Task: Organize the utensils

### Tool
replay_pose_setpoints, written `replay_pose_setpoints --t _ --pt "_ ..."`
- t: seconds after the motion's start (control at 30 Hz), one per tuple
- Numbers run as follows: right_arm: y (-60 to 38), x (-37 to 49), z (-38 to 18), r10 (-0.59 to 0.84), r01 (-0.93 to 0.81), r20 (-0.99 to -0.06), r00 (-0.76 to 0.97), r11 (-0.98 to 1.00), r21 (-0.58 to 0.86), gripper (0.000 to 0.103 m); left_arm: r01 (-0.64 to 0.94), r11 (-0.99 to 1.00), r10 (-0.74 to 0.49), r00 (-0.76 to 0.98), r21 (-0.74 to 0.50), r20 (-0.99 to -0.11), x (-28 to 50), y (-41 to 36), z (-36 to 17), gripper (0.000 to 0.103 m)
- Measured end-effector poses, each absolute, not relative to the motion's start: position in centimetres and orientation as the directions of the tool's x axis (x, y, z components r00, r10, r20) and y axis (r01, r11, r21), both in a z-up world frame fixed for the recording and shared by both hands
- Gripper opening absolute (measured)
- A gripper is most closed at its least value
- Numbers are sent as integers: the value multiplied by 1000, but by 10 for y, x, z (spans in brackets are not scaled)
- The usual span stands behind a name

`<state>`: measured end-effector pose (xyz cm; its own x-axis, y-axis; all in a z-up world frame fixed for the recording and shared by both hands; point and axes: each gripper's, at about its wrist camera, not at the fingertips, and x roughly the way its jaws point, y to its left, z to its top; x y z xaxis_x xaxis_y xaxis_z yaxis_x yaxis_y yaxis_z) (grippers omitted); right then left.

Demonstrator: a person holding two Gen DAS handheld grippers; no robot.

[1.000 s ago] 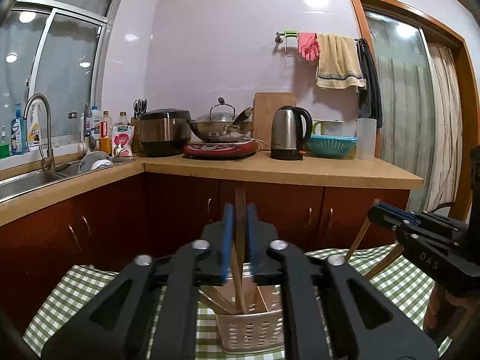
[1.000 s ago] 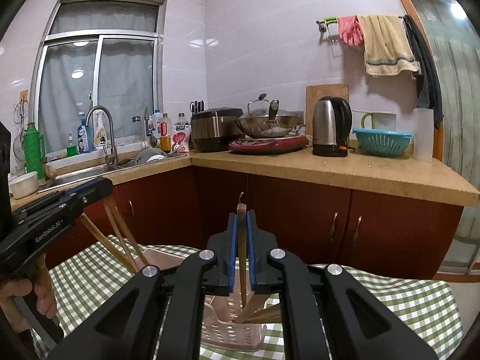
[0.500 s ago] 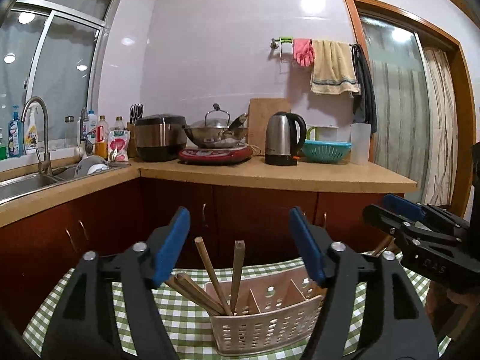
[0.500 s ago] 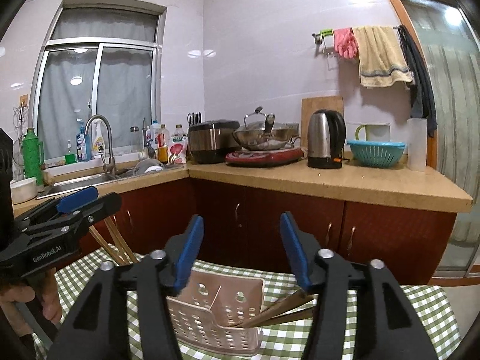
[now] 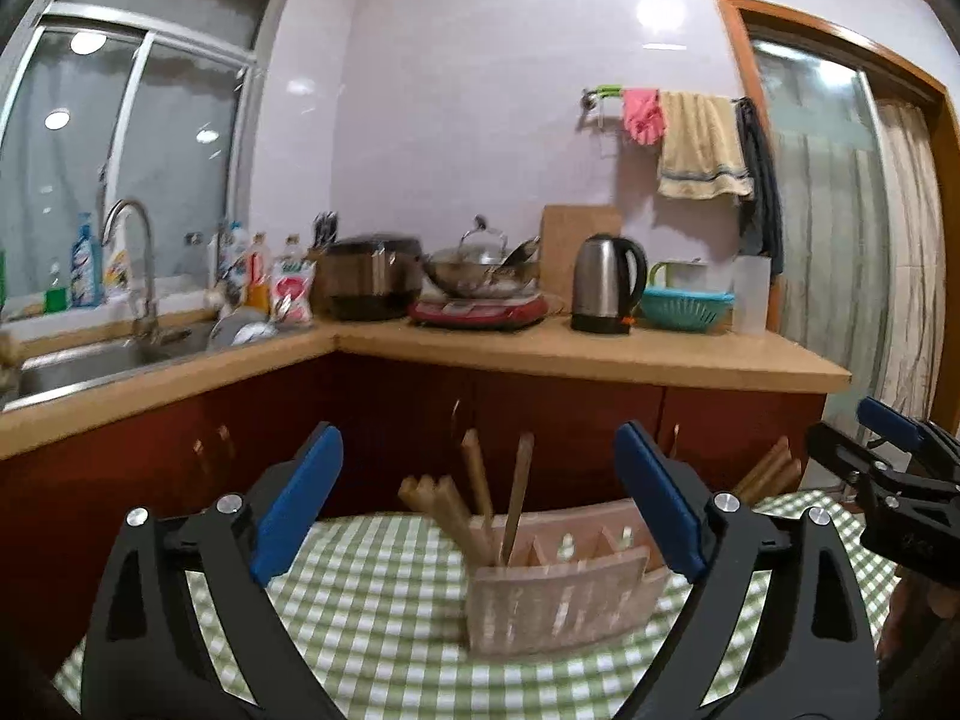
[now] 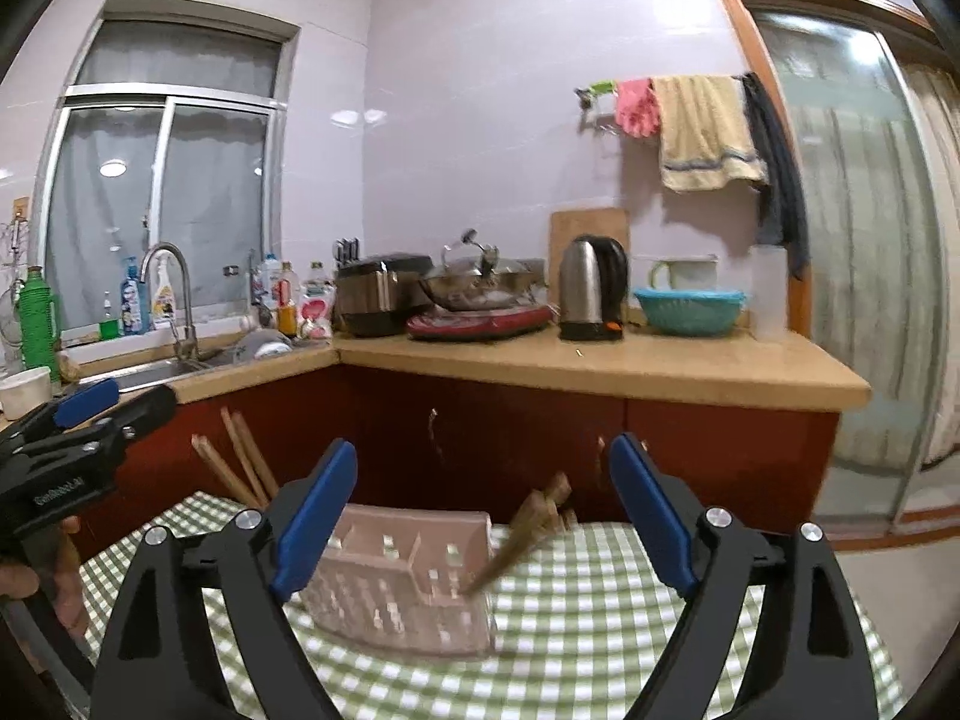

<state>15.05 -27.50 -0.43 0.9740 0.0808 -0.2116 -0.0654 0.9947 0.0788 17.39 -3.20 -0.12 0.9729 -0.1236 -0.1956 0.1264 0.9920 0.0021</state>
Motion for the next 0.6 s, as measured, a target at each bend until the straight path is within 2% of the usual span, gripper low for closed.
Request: replay_pose_setpoints --t 0.23,0.6 --pt "-274 114 -19 59 -35 -294 954 996 87 85 53 999 -50 968 8 -246 128 -15 -12 93" --pt "-272 64 -5 45 -25 -290 956 997 72 85 28 1000 -26 974 6 -225 68 -2 -4 94"
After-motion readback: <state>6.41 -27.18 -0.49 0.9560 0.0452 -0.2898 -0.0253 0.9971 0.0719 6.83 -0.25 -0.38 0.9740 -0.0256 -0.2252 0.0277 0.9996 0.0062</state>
